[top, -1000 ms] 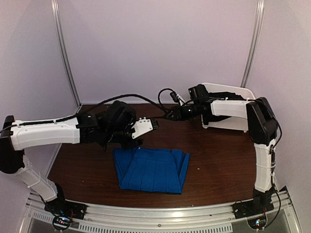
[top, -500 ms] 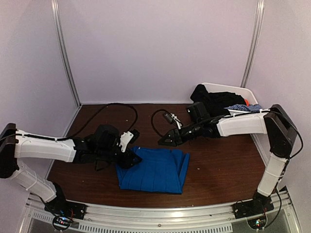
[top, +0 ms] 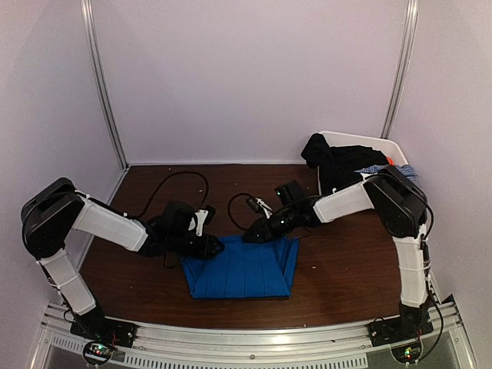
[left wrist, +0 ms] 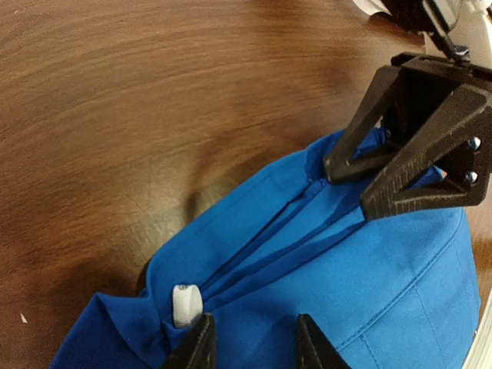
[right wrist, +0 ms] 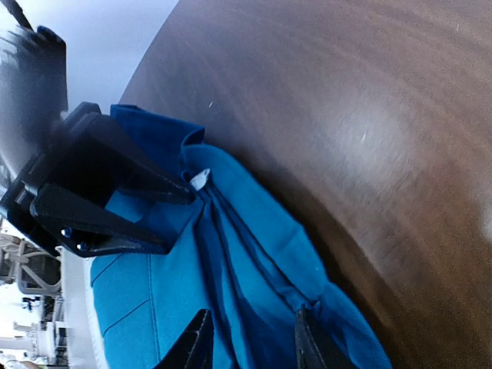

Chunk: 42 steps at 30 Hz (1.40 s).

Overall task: Fold and stack the mixed laundry pile
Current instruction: Smooth out the square-folded skirt at the center of the board, then move the square-folded skirt to the corner of the board.

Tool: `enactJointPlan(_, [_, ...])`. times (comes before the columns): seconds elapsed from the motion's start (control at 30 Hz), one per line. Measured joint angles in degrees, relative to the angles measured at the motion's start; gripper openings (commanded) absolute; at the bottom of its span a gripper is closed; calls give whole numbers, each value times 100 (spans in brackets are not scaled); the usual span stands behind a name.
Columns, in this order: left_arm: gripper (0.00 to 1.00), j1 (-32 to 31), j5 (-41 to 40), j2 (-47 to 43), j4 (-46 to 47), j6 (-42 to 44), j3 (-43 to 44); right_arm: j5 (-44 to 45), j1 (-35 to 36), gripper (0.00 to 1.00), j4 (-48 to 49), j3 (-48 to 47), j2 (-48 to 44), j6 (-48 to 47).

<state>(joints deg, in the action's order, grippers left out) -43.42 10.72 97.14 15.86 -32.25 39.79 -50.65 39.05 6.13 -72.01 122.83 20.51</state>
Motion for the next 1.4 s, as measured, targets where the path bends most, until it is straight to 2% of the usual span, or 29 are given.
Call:
enactJointPlan(0.1, [45,81,-103,133,35,-46,61,468,-31,38,-177,-468,186,-168])
enactJointPlan(0.2, [50,127,-323,57,-199,50,181,664,-39,42,-321,-549,223,-227])
enactJointPlan(0.33, [60,160,-986,-472,-1119,398,503,874,-101,47,-625,-551,-24,-221])
enactJointPlan(0.47, [61,-142,-1794,-1132,-1996,756,1032,1099,-310,48,-789,-428,-940,-234])
enactJointPlan(0.6, [62,-1051,-2328,-1346,-2450,745,1480,1193,-538,50,-726,-146,-2120,-269])
enactJointPlan(0.77, [64,-2168,-2785,-627,-3174,24,2203,1250,-872,53,-678,557,-2964,-317])
enactJointPlan(0.93, [67,-2594,-3141,863,-4288,-1043,3436,1309,-1335,55,-798,1397,-3335,-310])
enactJointPlan(1.03, [67,-2544,-3222,1384,-4778,-1521,3766,1325,-1534,56,-861,1620,-3471,-302])
enactJointPlan(1.17, [70,-2061,-2977,1497,-4903,-1923,3480,1318,-1633,56,-835,1657,-3604,-315])
enactJointPlan(1.27, [70,-1530,-2675,1451,-4586,-1884,3261,1305,-1659,57,-776,1683,-3646,-315])
enactJointPlan(1.4, [71,-634,-2328,1451,-4103,-1353,3193,1263,-1720,57,-765,1731,-3644,-315])
